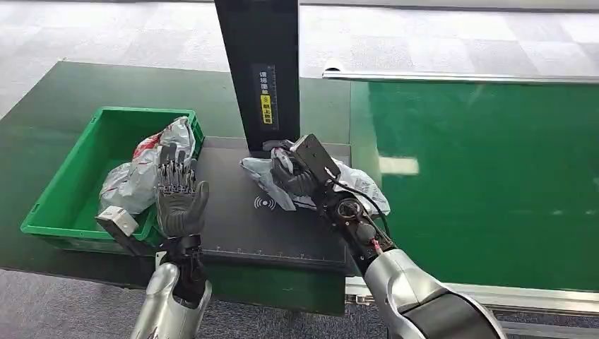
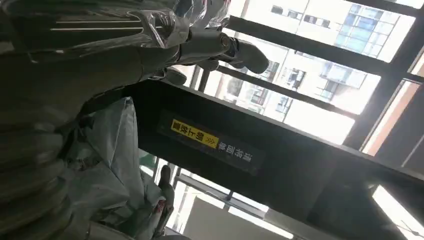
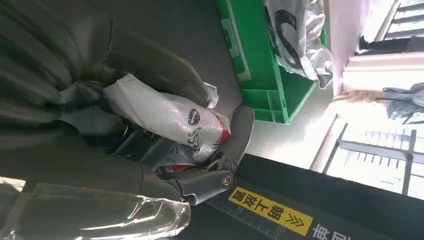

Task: Moved the parcel from conveyor to table for the left to box.

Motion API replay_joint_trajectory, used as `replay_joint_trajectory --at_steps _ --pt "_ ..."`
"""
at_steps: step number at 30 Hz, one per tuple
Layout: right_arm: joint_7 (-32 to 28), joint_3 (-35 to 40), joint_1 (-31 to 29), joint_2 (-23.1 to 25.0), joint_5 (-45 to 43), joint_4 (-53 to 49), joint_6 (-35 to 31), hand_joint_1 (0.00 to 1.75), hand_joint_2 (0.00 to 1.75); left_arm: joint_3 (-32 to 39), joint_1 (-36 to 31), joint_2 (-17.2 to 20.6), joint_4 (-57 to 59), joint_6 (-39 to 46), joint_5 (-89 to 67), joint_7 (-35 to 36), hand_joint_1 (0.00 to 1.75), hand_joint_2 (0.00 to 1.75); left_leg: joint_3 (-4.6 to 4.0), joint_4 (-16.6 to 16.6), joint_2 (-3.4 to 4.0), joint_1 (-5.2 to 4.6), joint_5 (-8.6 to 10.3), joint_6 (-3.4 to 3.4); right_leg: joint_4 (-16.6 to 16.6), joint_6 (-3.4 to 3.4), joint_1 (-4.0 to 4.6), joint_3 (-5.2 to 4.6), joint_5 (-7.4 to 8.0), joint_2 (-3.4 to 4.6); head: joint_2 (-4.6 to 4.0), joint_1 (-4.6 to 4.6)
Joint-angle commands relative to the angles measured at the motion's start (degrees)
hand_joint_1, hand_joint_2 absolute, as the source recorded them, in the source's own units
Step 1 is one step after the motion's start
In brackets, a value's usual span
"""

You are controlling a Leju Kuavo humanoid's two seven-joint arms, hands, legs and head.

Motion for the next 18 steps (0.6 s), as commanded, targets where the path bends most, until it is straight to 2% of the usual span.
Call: replay_joint_trajectory --at_steps 1,2,4,9,10,12,15,16,18 --pt "-0.03 1.55 -2.07 -0.30 -0.03 4.09 0.38 1.75 1.75 -0.50 -2.01 1.05 3.42 -0.03 0.15 0.00 0.00 1.75 0.09 -0.05 -0.05 -0.02 0.00 0.02 -0.04 -0.01 -0.01 0.10 -0.02 -0.05 0.00 0.00" --pt "-0.03 1.55 -2.07 -0.30 -0.03 4.09 0.38 1.75 1.75 -0.50 -2.01 1.05 3.42 -0.03 0.15 0.00 0.00 1.75 0.05 -0.02 -0.04 -0.01 0.00 0.01 -0.02 -0.01 0.00 0.07 -0.01 -0.04 0.00 0.00" --pt "1.82 3.72 -2.14 -0.50 0.57 5.05 7.17 1.75 1.75 -0.43 -2.05 1.24 3.31 -0.02 0.21 -0.06 0.00 1.75 0.09 -0.04 -0.05 -0.01 0.00 0.02 -0.04 -0.01 -0.01 0.11 -0.02 -0.05 0.00 0.00" --pt "6.98 3.59 0.25 -0.57 -5.49 6.87 29.43 1.75 1.75 0.42 -3.69 1.60 4.94 -0.25 0.65 -0.35 0.00 1.75 0.18 -0.11 -0.06 0.01 0.01 0.00 -0.10 -0.04 0.02 0.21 -0.02 -0.08 0.00 -0.02" --pt "7.95 3.10 0.51 -0.48 -6.73 7.45 32.18 1.75 1.75 0.55 -3.77 1.56 5.00 -0.26 0.68 -0.37 0.00 1.75 0.15 -0.08 -0.06 0.00 0.01 0.00 -0.07 -0.03 0.01 0.17 -0.03 -0.08 0.00 -0.02" --pt "13.29 1.79 1.51 -0.13 -11.12 8.69 40.83 1.75 1.75 1.20 -3.75 1.45 5.05 -0.38 0.63 -0.55 0.00 1.75 0.21 -0.13 -0.09 0.01 0.01 0.00 -0.13 -0.03 0.02 0.24 -0.03 -0.10 0.00 -0.02" --pt "17.57 1.66 2.56 0.31 -16.39 8.78 45.43 1.75 1.75 1.99 -3.81 1.35 5.16 -0.79 0.30 -0.91 0.00 1.75 0.23 -0.13 -0.02 0.00 -0.01 0.02 -0.13 -0.02 0.01 0.25 -0.02 -0.03 0.00 -0.02" --pt "34.71 -12.73 3.44 3.24 -34.74 14.13 58.21 1.75 1.75 1.97 -3.70 1.38 4.78 -1.43 -0.05 -0.35 0.00 1.75 0.17 -0.10 -0.01 0.01 -0.01 0.01 -0.11 -0.02 0.02 0.19 -0.01 -0.02 0.00 0.00" --pt "37.02 -10.12 7.01 3.24 -39.65 9.66 57.00 1.75 1.75 1.93 -3.49 1.21 4.16 -1.56 -0.39 0.17 0.00 1.75 0.31 -0.19 -0.03 0.02 -0.01 0.01 -0.18 -0.03 0.03 0.34 -0.03 -0.04 0.00 0.00"
